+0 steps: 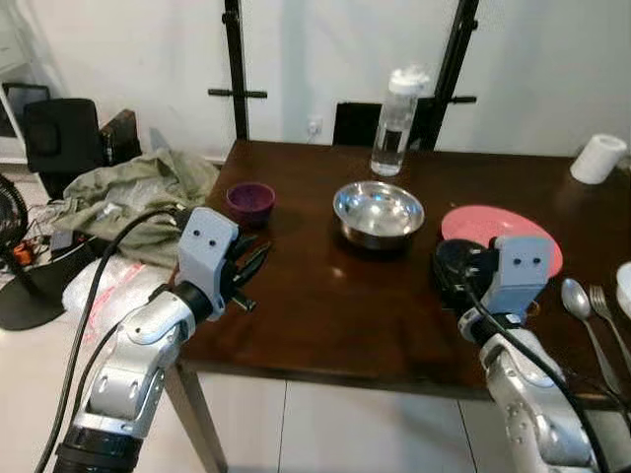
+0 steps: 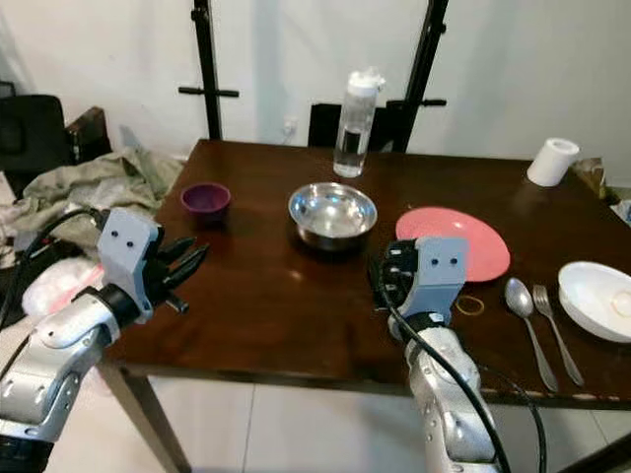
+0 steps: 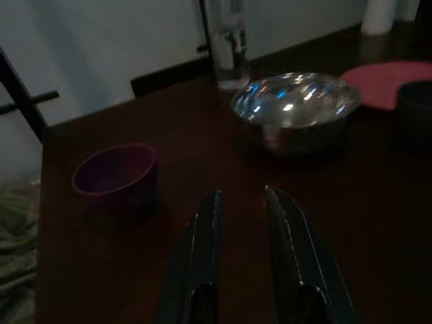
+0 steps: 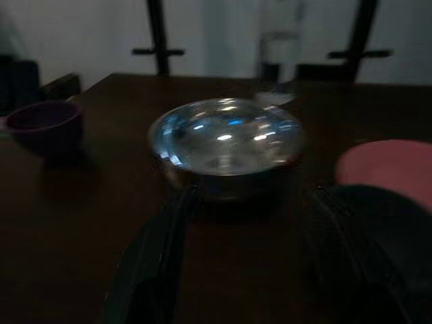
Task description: Setting the table
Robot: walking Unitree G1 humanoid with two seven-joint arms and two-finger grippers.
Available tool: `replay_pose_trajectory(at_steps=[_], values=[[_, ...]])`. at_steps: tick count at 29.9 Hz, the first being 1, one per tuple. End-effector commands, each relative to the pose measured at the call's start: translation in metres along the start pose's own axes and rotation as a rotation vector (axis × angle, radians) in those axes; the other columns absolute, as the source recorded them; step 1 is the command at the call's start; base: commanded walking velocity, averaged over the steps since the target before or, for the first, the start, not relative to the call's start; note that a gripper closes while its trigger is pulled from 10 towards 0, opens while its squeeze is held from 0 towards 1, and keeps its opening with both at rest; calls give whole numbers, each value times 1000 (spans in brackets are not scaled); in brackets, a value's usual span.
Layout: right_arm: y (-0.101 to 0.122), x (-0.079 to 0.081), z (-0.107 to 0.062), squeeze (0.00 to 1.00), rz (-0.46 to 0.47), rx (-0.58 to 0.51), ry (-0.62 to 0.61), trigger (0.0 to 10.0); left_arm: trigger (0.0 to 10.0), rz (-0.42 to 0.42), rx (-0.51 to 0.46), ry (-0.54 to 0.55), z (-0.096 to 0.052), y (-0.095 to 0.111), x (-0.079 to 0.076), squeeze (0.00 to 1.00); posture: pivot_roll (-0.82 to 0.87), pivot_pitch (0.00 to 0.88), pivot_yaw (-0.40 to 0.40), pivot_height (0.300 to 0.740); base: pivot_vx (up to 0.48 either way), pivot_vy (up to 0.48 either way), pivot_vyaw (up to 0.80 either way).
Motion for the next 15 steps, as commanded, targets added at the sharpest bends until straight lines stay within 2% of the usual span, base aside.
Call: replay_pose_trajectory(at_steps=[1,5,13,15], values=[[-3,-6,-2,0,-3,6,-21,10000,10000,-10,11,-17,1,-3,-3,0,63,97,79,740,480,0,0],[5,-11,1,0,-10,-34,-62,10000,10000,-14,16,-38,1,-4,-5,0,62,91,81,740,480,0,0],[7,-16,2,0,-31,-40,-89,10000,10000,-22,18,-65,1,-5,-9,0,61,89,81,740,480,0,0],[7,-18,1,0,-15,-46,-99,10000,10000,-40,27,-88,2,-6,-14,0,55,88,82,740,152,0,0]])
Point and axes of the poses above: a point about 5 cm out from each wrist's last joint towards the gripper, its own z axis pointing out of the wrist towards the gripper, its own y axis along the axis of the wrist's last joint, x = y × z, the point moved 5 cm from there along z, pointing out of the wrist towards the gripper, and after that the axes turned 14 degrees about -z, right-handed, at the moved point
